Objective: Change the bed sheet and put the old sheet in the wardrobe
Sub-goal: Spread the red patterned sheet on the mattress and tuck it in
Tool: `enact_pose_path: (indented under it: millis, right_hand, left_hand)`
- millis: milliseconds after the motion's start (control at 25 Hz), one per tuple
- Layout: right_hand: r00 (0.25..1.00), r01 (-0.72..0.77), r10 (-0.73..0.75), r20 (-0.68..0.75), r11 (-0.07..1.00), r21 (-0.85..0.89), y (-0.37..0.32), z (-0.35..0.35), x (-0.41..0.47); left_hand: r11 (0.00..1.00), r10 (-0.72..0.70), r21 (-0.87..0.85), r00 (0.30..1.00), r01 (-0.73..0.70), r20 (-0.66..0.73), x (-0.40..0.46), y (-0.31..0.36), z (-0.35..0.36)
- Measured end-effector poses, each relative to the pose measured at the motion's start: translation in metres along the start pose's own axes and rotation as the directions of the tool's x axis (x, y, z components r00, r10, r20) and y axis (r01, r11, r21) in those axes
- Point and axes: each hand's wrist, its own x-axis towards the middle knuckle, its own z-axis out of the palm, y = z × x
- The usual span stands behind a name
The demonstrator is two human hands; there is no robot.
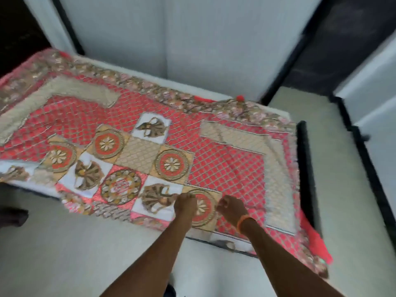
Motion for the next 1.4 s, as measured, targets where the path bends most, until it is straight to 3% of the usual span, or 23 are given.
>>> enact_pose_path:
  millis: [120,240,440,560,760,920,1000,1200,1400]
  right_hand:
    - [0.974,-0.097,0.157,-0.163,0.940,0.328,0.122,-0.080,-0.070]
    - [0.935,-0.128,0.297,-0.193,0.792,0.597,0.233,-0.141,-0.132]
    - [0.843,-0.188,0.512,-0.167,0.571,0.799,0.381,-0.237,-0.207]
    - [0.840,-0.172,0.528,-0.122,0.472,0.865,0.434,-0.290,-0.210]
    - [0.876,-0.099,0.451,-0.171,0.515,0.851,0.516,-0.393,-0.157]
    - [0.889,-0.129,0.432,-0.152,0.555,0.822,0.566,-0.498,-0.102]
    - [0.893,-0.120,0.415,-0.171,0.588,0.800,0.587,-0.557,-0.068]
    - [0.941,-0.080,0.296,-0.164,0.666,0.742,0.605,-0.679,0.032]
    - [0.994,-0.005,0.087,-0.073,0.677,0.736,0.581,-0.788,0.176]
  left_hand:
    - [0.989,0.091,0.109,0.993,-0.099,0.070,-0.073,-0.003,0.104]
    - [0.994,0.095,0.037,0.984,-0.102,0.151,-0.152,-0.018,0.217]
    - [0.998,0.031,0.039,0.952,-0.045,0.305,-0.253,-0.027,0.375]
    - [0.995,0.070,0.048,0.941,-0.091,0.331,-0.266,-0.007,0.459]
    - [0.994,0.099,-0.064,0.945,-0.083,0.311,-0.256,0.047,0.615]
    - [0.992,0.026,-0.128,0.957,0.011,0.288,-0.242,0.100,0.716]
    - [0.986,0.057,-0.165,0.959,-0.011,0.278,-0.236,0.140,0.760]
    - [0.964,0.078,-0.267,0.965,-0.009,0.249,-0.216,0.237,0.836]
    - [0.907,0.035,-0.422,0.996,0.003,0.082,-0.157,0.339,0.891]
